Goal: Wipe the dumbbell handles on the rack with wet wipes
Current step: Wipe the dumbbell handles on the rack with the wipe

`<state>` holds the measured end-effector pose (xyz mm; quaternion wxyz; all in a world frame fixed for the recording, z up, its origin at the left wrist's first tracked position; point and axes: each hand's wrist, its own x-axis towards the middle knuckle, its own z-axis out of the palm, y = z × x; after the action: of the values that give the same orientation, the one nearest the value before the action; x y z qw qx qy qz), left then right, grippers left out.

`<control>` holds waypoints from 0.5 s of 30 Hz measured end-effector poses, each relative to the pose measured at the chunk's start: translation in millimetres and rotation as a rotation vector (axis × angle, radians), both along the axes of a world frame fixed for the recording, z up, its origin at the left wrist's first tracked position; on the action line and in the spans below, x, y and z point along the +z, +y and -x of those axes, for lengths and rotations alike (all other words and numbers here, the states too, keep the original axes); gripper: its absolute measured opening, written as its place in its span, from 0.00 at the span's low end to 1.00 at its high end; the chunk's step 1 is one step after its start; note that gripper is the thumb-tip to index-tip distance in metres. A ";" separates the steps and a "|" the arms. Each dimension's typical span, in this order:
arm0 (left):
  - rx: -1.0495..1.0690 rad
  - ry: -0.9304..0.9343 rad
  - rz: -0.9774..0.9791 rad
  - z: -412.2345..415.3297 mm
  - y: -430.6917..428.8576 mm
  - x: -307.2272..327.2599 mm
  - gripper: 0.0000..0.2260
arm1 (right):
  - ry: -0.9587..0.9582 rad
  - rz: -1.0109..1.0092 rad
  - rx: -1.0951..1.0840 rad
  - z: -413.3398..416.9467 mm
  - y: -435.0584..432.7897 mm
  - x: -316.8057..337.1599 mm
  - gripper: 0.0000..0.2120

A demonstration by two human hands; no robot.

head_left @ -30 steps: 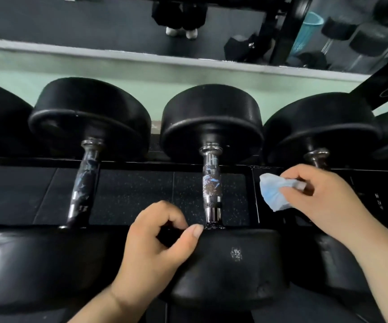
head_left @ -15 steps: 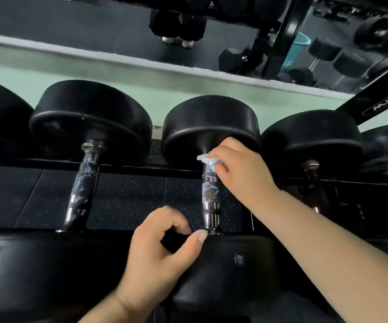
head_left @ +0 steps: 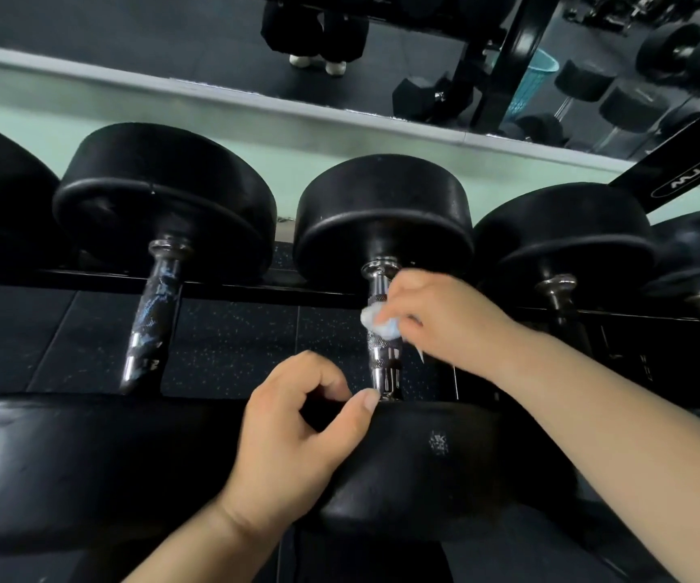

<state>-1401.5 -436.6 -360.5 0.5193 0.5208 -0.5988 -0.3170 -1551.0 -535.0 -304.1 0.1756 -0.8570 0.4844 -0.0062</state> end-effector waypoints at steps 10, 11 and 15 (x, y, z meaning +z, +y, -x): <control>0.003 0.019 -0.004 0.0 0.3 -0.9 0.10 | 0.084 -0.085 0.106 0.5 16.5 2.5 0.11; 0.002 0.017 -0.002 0.1 0.4 -0.4 0.10 | 0.074 -0.076 0.074 -1.6 12.8 3.1 0.11; -0.006 0.019 0.008 0.7 0.1 0.7 0.09 | -0.032 0.009 -0.103 -6.9 -4.0 3.2 0.10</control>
<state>-1402.2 -436.5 -359.8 0.5261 0.5139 -0.5966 -0.3212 -1544.2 -539.0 -300.9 0.1787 -0.8316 0.5249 -0.0311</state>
